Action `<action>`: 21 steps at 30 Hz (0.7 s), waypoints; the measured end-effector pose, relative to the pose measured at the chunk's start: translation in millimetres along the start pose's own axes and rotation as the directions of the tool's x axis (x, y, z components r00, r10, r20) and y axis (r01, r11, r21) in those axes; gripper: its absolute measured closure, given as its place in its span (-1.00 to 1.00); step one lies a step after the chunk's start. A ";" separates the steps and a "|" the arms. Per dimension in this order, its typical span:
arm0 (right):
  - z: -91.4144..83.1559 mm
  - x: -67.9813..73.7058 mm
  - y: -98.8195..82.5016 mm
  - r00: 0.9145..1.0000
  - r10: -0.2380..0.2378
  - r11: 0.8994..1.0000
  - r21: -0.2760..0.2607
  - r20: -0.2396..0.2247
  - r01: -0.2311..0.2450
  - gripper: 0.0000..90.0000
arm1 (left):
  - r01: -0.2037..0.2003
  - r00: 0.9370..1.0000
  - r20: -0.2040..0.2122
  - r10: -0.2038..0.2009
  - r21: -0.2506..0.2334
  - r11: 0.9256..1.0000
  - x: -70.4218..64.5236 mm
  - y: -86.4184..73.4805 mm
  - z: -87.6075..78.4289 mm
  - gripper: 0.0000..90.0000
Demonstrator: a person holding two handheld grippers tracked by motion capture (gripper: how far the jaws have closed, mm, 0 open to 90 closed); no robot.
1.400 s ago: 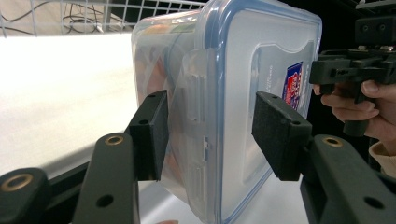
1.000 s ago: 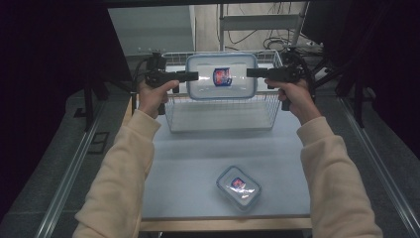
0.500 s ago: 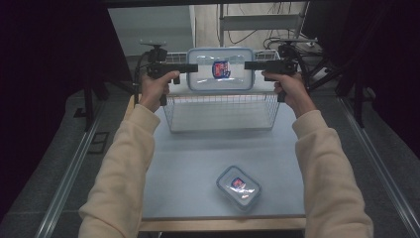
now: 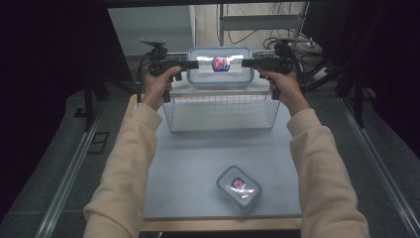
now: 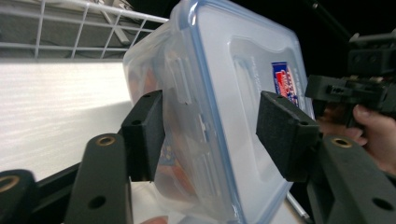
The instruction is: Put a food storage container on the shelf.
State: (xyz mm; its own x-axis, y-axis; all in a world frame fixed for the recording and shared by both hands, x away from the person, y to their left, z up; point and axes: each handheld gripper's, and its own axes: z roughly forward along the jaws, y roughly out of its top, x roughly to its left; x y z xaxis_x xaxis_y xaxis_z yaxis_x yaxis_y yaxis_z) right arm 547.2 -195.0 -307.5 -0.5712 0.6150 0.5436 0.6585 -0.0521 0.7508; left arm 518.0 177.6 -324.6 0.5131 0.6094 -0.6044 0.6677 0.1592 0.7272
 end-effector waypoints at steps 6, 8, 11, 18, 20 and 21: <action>7.8 -6.4 -1.0 0.997 0.069 0.997 -0.022 0.032 -0.068 -0.21 | 0.018 0.999 -0.039 -0.019 -0.021 1.000 6.5 -0.3 7.9 -0.12; 8.0 -6.5 -1.4 0.996 0.060 0.998 -0.030 0.066 -0.058 -0.19 | 0.015 0.999 -0.038 -0.016 -0.024 1.000 7.4 -0.7 8.0 -0.14; 7.6 -2.6 -2.3 0.996 0.046 0.998 -0.052 0.081 -0.042 -0.27 | 0.009 1.000 -0.026 -0.010 -0.032 0.999 6.9 -1.7 6.6 -0.21; -14.7 16.4 -6.8 0.993 -0.047 0.994 -0.097 0.113 0.058 -0.22 | -0.043 0.998 -0.042 0.041 -0.067 0.997 -0.6 -5.0 -10.1 -0.29; -19.0 18.1 -9.3 0.991 -0.063 0.993 -0.096 0.118 0.075 -0.19 | -0.063 0.997 -0.038 0.060 -0.069 0.996 -4.1 -9.3 -17.5 -0.29; -26.7 20.7 -15.3 0.989 -0.080 0.992 -0.087 0.124 0.092 -0.08 | -0.078 0.997 -0.034 0.076 -0.066 0.995 -7.2 -15.2 -24.3 -0.29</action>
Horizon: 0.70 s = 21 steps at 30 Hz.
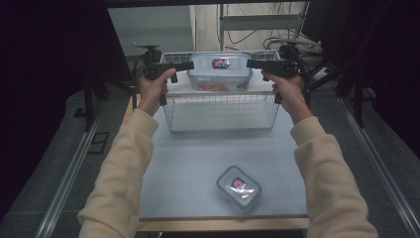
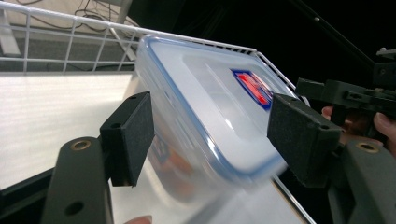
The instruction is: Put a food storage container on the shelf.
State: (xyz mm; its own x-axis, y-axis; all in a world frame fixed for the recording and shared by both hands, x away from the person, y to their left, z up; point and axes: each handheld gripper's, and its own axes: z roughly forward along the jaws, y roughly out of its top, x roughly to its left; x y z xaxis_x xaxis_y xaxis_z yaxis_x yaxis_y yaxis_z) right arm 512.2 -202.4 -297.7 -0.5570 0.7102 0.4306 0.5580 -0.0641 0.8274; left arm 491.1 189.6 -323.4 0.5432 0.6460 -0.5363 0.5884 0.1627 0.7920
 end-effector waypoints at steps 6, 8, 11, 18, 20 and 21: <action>-21.7 4.3 -22.1 0.999 -0.038 0.999 0.007 0.040 0.037 0.41 | -0.052 0.999 0.005 0.052 0.019 0.998 -9.8 -25.9 -19.0 -0.30; -24.7 4.9 -30.3 0.998 -0.056 0.998 0.030 0.042 0.055 0.62 | -0.066 0.998 0.007 0.066 0.023 0.998 -12.8 -33.5 -23.9 -0.30; -24.3 5.9 -38.1 0.997 -0.067 0.996 0.054 0.027 0.065 0.79 | -0.070 0.997 0.013 0.070 0.021 0.997 -15.0 -39.3 -28.3 -0.30; -2.9 16.8 -59.4 0.990 -0.130 0.982 0.128 -0.056 0.136 0.98 | -0.076 0.997 0.018 0.076 0.032 0.997 -14.9 -51.7 -33.7 -0.30; 4.9 18.8 -62.4 0.989 -0.136 0.980 0.138 -0.063 0.144 0.98 | -0.074 0.997 0.028 0.073 0.038 0.997 -13.6 -55.3 -32.9 -0.29; 11.6 19.6 -64.2 0.987 -0.152 0.976 0.146 -0.056 0.159 0.98 | -0.081 0.996 0.024 0.080 0.051 0.995 -12.6 -59.2 -31.9 -0.29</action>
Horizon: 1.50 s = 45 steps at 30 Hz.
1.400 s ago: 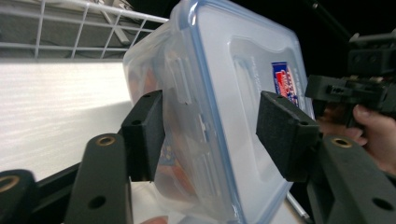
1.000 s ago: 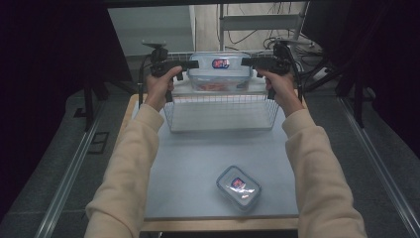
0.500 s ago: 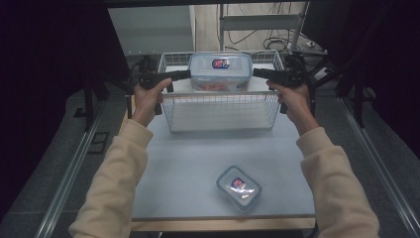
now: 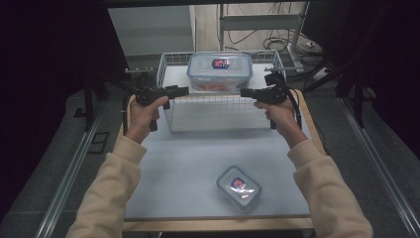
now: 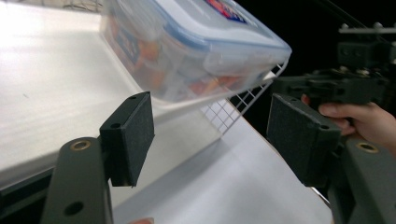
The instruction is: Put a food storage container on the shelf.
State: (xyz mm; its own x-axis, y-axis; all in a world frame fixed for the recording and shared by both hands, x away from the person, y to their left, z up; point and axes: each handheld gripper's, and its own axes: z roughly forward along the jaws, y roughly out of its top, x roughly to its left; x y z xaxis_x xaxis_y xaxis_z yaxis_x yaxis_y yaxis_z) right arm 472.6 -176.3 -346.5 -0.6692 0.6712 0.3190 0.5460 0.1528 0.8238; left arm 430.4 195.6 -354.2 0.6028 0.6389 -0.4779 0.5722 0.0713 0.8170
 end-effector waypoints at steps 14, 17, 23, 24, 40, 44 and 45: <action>11.0 -11.9 3.1 0.999 0.025 1.000 -0.019 0.026 -0.024 0.99 | 0.004 1.000 0.003 -0.004 0.020 1.000 4.2 -13.4 3.7 -0.29; 11.4 -13.7 3.9 0.999 0.031 0.999 -0.026 0.027 -0.030 0.99 | 0.000 1.000 0.002 0.000 0.022 1.000 3.1 -13.8 4.2 -0.29; 10.5 -14.9 2.0 0.999 0.039 0.999 -0.037 0.010 -0.038 0.99 | -0.004 1.000 -0.001 0.004 0.029 1.000 2.0 -17.2 4.9 -0.28; 9.1 -14.1 1.3 0.999 0.036 0.999 -0.041 0.006 -0.036 0.99 | -0.004 1.000 -0.002 0.004 0.030 1.000 2.1 -18.2 4.7 -0.28; -26.9 -3.9 -41.7 0.998 -0.008 0.999 -0.034 -0.054 0.006 0.98 | -0.017 1.000 0.025 0.016 0.038 0.999 -4.4 -52.5 -2.4 -0.27; -31.2 -3.5 -59.7 0.997 -0.005 1.000 -0.023 -0.076 0.004 0.98 | -0.022 0.999 0.025 0.021 0.047 0.999 -6.1 -67.3 -4.5 -0.27; -32.0 -3.9 -64.8 0.997 -0.010 1.000 -0.020 -0.076 0.008 0.98 | -0.022 0.999 0.026 0.020 0.047 0.999 -6.2 -71.0 -5.2 -0.27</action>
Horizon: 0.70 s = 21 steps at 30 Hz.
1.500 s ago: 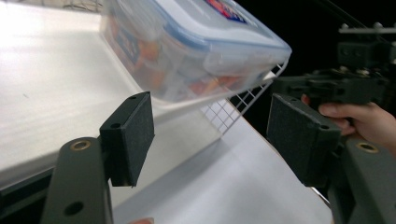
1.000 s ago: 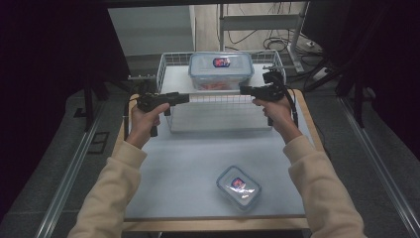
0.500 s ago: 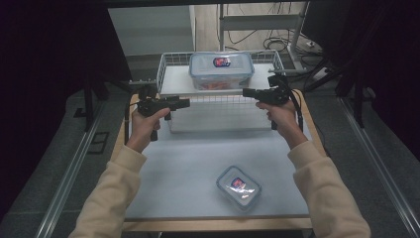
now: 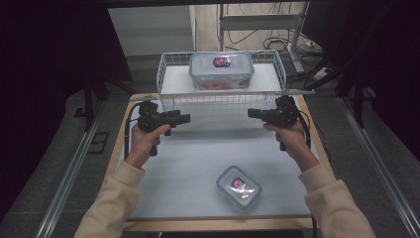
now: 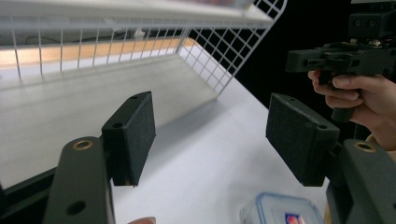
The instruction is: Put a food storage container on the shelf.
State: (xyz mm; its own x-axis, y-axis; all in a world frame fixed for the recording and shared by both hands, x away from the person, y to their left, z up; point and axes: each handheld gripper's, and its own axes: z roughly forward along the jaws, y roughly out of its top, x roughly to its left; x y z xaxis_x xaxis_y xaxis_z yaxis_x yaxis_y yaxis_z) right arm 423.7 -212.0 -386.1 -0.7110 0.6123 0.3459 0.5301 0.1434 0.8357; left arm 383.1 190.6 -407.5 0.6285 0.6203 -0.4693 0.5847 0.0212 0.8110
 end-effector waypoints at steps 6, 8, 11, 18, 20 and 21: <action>-5.5 -2.7 -25.8 1.000 0.007 1.000 0.020 -0.012 -0.007 0.98 | 0.000 1.000 0.002 0.000 0.010 1.000 -1.2 -20.1 -2.4 -0.27; -9.6 -5.3 -39.1 1.000 0.021 0.999 0.029 -0.015 -0.020 0.98 | 0.002 1.000 0.000 -0.002 0.018 1.000 -1.1 -30.8 -2.4 -0.27; -12.4 -7.3 -47.4 0.999 0.029 0.999 0.034 -0.017 -0.028 0.98 | 0.005 1.000 0.004 -0.005 0.022 1.000 -1.7 -37.2 -2.3 -0.26; -18.9 -13.1 -75.6 0.999 0.043 0.997 0.064 -0.009 -0.042 0.97 | 0.005 1.000 0.015 -0.006 0.054 0.999 -3.9 -59.3 0.6 -0.26; -19.5 -13.1 -78.3 0.999 0.046 0.997 0.066 -0.010 -0.046 0.97 | 0.010 1.000 0.015 -0.011 0.062 0.998 -4.5 -61.8 1.7 -0.27; -20.0 -13.3 -80.7 0.999 0.047 0.997 0.067 -0.012 -0.046 0.97 | 0.010 1.000 0.014 -0.012 0.073 0.997 -4.5 -64.9 2.9 -0.27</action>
State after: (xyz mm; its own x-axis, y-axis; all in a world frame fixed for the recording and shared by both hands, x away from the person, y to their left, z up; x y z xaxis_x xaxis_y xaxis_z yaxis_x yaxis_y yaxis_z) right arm 381.2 -247.3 -449.7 -0.6907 0.6093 0.3894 0.5920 0.1671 0.7885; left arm 343.8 184.2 -459.1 0.6289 0.6088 -0.4836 0.6273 -0.0299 0.7782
